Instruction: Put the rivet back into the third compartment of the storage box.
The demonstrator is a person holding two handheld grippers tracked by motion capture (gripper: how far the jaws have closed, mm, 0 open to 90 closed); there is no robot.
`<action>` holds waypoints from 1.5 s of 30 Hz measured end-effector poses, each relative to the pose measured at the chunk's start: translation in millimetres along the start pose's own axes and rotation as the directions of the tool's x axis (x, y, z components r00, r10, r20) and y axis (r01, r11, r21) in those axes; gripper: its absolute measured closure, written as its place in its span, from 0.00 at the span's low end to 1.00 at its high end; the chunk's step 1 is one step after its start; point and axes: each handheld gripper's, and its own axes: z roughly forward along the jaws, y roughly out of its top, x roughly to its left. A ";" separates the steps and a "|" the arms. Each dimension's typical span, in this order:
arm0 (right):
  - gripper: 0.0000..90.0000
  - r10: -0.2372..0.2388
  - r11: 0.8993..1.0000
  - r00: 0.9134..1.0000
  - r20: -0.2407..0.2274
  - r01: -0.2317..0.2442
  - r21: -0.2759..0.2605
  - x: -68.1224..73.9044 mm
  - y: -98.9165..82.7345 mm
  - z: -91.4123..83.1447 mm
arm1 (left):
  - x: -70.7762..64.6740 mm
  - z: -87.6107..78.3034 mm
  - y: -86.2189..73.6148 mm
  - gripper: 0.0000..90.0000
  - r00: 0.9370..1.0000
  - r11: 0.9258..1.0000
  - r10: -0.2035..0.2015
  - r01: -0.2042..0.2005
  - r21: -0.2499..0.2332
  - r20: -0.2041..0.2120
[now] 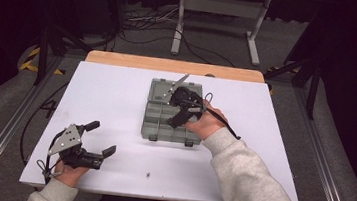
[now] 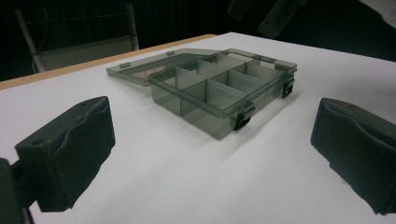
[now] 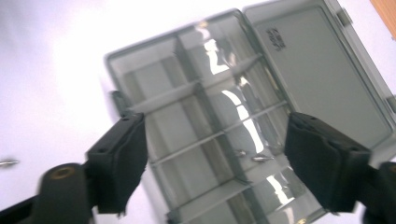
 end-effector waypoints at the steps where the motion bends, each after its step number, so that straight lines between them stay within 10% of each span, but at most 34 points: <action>1: 0.21 -0.004 1.000 1.000 -0.004 0.004 -0.009 2.8 0.3 -2.6 | -0.1 0.0 0.0 0.00 1.000 1.000 -0.001 0.001 0.000 -0.001; 21: 0.09 -0.118 0.991 0.990 -0.073 0.113 -0.066 59.4 4.3 -28.1 | 0.3 -0.3 0.2 0.00 1.000 1.000 0.002 -0.002 0.000 -0.002; 45: 0.09 -0.201 0.979 0.967 -0.156 0.201 -0.011 109.5 -8.4 5.4 | 0.0 -0.4 0.3 0.00 1.000 1.000 0.000 0.000 -0.002 -0.001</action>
